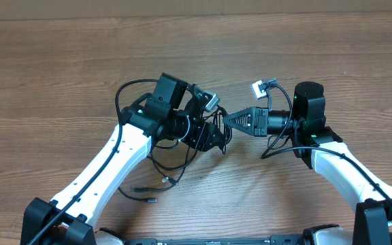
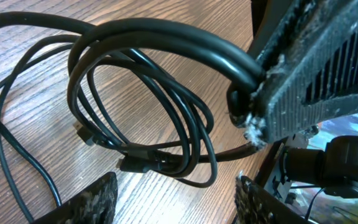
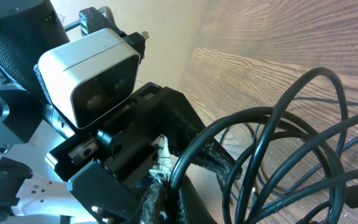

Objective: Untangle cables

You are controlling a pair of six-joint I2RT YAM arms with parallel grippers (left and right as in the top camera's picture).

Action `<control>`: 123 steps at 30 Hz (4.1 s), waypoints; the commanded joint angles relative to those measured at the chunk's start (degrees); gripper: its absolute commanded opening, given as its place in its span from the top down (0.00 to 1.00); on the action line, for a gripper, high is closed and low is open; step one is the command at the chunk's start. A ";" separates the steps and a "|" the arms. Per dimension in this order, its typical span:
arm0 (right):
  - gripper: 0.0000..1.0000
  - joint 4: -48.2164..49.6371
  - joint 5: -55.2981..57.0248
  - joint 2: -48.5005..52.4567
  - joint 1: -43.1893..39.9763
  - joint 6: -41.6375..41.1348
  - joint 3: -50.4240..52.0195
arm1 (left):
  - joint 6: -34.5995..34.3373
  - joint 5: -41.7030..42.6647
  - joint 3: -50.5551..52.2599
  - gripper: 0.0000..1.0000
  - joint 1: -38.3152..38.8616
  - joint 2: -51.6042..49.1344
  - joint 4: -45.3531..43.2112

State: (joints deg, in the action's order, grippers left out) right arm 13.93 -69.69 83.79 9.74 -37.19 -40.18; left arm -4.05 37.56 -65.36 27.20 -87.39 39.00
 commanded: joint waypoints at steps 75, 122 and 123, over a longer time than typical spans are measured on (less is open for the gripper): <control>0.70 -33.79 36.00 -4.90 -0.28 9.31 -4.33 | 7.02 -7.43 -0.37 0.96 -5.05 2.89 6.47; 0.84 -31.06 23.89 -5.99 5.38 11.96 -4.28 | 2.29 2.99 -0.37 0.96 2.10 2.75 -3.65; 0.84 -31.19 25.05 -5.99 5.60 11.96 -4.28 | 2.29 2.99 -0.37 0.96 2.10 2.75 -3.65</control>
State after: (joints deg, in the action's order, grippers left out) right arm -17.21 -48.86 78.59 14.55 -25.45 -43.09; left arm -1.34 38.41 -65.30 28.91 -85.52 35.83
